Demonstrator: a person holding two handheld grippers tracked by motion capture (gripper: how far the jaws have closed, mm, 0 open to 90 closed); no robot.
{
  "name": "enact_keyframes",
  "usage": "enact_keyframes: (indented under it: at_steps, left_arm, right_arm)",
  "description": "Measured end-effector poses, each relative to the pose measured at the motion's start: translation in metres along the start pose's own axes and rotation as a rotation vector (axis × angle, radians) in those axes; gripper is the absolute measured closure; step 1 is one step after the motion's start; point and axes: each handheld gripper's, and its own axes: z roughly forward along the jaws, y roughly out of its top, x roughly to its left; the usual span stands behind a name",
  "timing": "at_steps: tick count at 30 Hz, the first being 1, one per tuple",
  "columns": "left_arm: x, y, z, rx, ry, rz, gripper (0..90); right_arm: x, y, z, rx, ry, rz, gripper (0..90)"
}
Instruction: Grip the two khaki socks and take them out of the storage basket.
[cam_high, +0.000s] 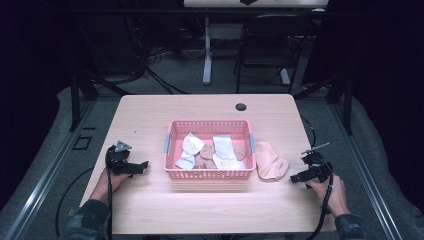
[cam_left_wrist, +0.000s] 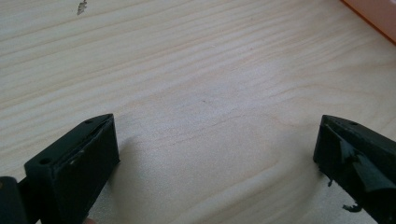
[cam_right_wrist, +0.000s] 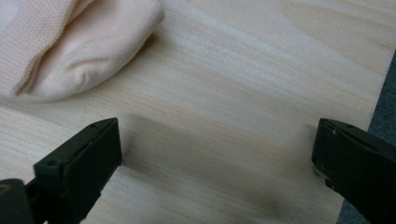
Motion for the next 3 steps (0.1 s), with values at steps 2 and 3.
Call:
enact_keyframes:
  at_steps: [2,3]
  left_arm:
    - [-0.0001,0.0000,0.0001,0.000,0.000,-0.002,0.0]
    - [-0.0001,0.0000,0.0001,0.000,0.000,-0.002,0.0]
  right_arm:
    - [0.0031,-0.0002,0.0016,0.001,-0.015,-0.017,0.0]
    - [0.0031,-0.0002,0.0016,0.001,-0.015,-0.017,0.0]
